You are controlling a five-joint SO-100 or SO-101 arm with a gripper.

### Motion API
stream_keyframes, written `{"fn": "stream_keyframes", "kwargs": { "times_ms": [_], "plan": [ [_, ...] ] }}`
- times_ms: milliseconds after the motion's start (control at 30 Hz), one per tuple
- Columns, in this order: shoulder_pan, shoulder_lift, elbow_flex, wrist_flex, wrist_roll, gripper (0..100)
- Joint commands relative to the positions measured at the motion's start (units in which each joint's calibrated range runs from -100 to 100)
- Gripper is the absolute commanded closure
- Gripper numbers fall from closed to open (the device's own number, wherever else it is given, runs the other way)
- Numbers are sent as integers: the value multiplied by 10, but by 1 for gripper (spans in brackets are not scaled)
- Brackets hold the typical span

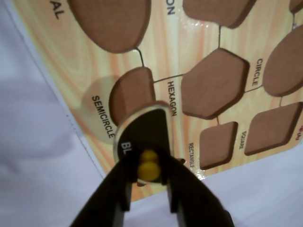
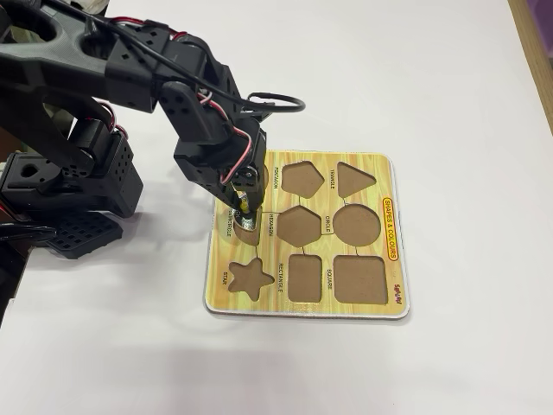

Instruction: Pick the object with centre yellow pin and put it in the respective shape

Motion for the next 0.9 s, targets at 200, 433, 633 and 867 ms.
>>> {"fn": "stream_keyframes", "kwargs": {
  "times_ms": [200, 433, 633, 867],
  "plan": [
    [1, 35, -16, -9, 2, 99],
    [1, 44, -10, -9, 2, 99],
    [1, 44, -8, -27, 40, 99],
    [12, 45, -8, -28, 50, 99]
  ]
}}
